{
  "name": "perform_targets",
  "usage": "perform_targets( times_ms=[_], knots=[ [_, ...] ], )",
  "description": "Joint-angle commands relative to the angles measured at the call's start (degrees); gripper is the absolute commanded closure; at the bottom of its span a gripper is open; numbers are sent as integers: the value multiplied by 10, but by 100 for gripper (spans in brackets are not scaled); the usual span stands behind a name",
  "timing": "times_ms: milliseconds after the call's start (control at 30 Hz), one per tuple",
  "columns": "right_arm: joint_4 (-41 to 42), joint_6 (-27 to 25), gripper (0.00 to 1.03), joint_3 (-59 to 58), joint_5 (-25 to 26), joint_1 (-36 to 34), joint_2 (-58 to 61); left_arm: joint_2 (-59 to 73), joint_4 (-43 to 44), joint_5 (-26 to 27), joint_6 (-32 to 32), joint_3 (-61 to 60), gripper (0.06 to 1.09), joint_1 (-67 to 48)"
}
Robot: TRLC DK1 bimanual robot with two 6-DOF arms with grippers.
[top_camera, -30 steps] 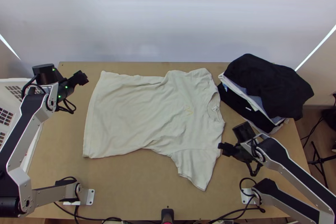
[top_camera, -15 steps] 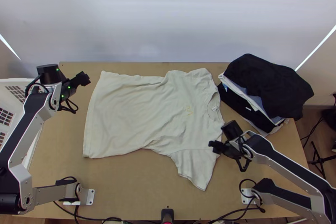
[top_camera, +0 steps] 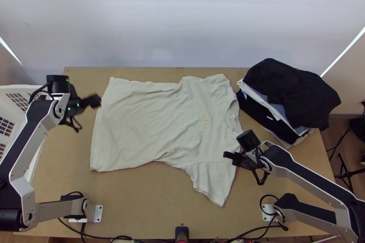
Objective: Fold the t-shirt
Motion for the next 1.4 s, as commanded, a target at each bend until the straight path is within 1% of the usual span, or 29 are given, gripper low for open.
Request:
perform_targets(
  times_ms=[0,33,67,133,200,233,267,300,367,467,500,633,800,900,967,1133,1300,1367],
  knots=[
    [-2,-1,91,0,12,1,-4,0,-233,4,151,-10,11,6],
    [-2,-1,95,1,16,2,-2,5,-244,-6,164,-17,11,13],
    [-2,0,98,2,23,2,0,7,-244,-25,177,-27,11,22],
    [-2,0,99,3,29,5,2,-3,-251,-29,218,-50,11,26],
    [-3,-1,99,4,34,8,2,-19,-235,-30,261,-89,12,31],
    [-5,-2,99,5,37,8,2,-30,-211,-47,290,-124,14,41],
    [-6,-3,99,5,41,8,3,-42,-166,-79,320,-158,14,50],
    [-6,-4,99,5,45,7,5,-56,-138,-93,342,-187,14,56],
    [-8,-5,99,4,47,4,7,-81,-132,-92,368,-215,16,60],
    [-15,-5,99,6,50,2,7,-132,-146,-71,386,-239,27,40],
    [-16,-5,99,7,52,2,6,-153,-157,-53,395,-244,29,33],
    [-17,-3,99,11,57,2,11,-238,-164,4,447,-263,29,22],
    [-27,-2,99,18,62,3,15,-309,-183,11,477,-285,29,3],
    [-29,-1,99,20,65,3,18,-333,-210,11,479,-292,29,-9],
    [-31,1,99,23,66,8,20,-333,-231,11,478,-296,29,-9],
    [-31,14,99,31,74,24,28,-331,-243,15,474,-319,29,-8],
    [-31,28,99,34,80,41,33,-311,-217,29,477,-344,29,-9],
    [-31,32,99,34,81,45,33,-302,-215,42,482,-354,30,-9]
  ],
)
